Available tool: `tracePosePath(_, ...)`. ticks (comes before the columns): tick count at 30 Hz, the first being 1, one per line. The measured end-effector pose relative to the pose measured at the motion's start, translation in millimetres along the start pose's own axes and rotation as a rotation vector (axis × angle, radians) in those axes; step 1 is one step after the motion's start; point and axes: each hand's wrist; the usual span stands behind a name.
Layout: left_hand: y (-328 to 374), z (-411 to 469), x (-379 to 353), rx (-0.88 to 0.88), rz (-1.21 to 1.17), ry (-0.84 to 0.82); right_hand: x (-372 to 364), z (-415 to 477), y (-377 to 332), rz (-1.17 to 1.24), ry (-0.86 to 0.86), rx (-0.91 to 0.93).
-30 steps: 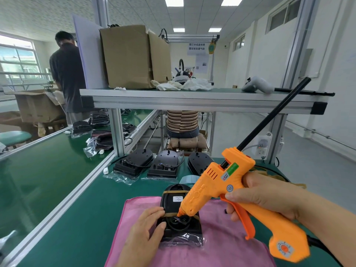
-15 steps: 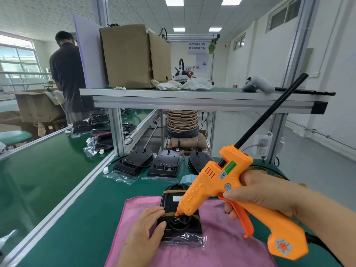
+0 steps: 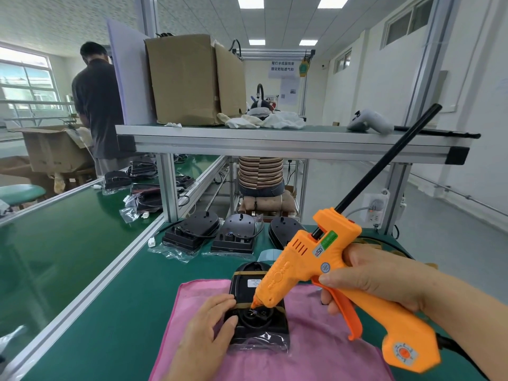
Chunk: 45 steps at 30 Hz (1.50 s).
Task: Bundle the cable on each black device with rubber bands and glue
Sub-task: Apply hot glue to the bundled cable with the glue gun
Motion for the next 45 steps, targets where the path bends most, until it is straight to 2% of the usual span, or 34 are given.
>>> tracePosePath(9, 0, -1, 1, 0.012, -0.004, -0.013, -2, 2, -3, 0.002, -0.024, 0.064)
tracePosePath(30, 0, 0, 1, 0.014, 0.001, -0.022, -4, 1, -7, -0.035, -0.045, 0.032)
tracePosePath(35, 1, 0, 2, 0.003, 0.006, -0.02, -4, 3, -12, -0.369, -0.026, 0.143)
tracePosePath(45, 2, -2, 2, -0.006, 0.011, -0.004, -4, 1, -8, -0.381, -0.03, 0.14)
Point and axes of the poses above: each hand's wrist, its own z-axis towards the middle knuckle, its own x-axis out of the back of the hand, y = z × x, and after that the axes turned 6 degrees about x, right-handed
